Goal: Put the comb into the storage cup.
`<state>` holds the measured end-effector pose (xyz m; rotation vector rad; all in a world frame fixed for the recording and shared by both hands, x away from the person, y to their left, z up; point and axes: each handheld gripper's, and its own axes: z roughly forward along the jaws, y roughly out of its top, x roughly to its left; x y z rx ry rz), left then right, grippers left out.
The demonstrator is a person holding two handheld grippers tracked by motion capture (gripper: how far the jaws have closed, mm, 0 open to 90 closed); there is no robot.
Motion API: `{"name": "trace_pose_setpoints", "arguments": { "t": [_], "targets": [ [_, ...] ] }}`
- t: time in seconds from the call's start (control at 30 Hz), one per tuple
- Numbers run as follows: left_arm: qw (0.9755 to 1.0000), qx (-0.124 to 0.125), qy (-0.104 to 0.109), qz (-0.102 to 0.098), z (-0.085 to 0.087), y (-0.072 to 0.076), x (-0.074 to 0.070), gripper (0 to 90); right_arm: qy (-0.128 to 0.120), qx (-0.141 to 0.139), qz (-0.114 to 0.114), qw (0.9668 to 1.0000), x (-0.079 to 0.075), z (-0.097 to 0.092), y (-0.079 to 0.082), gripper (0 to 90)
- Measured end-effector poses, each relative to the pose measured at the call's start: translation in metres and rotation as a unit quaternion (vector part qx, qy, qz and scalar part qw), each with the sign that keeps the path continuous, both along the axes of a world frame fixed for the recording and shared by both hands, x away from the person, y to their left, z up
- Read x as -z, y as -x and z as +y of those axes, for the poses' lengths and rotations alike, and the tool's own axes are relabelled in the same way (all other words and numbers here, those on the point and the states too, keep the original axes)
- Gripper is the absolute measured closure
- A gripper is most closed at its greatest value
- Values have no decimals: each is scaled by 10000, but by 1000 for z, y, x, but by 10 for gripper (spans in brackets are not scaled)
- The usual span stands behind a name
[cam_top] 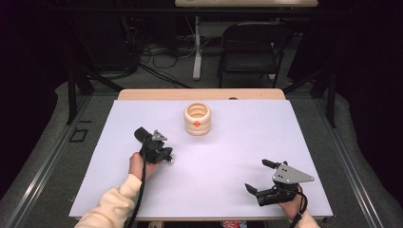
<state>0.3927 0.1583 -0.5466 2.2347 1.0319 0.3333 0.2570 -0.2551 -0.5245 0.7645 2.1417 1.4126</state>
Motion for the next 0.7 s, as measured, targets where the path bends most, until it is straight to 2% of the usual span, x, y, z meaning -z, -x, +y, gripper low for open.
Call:
{"name": "trace_pose_setpoints", "arguments": {
  "t": [0.7],
  "targets": [
    [9999, -50, -109, 70, 21, 9, -3, 897, -12, 6, -5, 10000, 0, 0, 0, 0]
  ]
}}
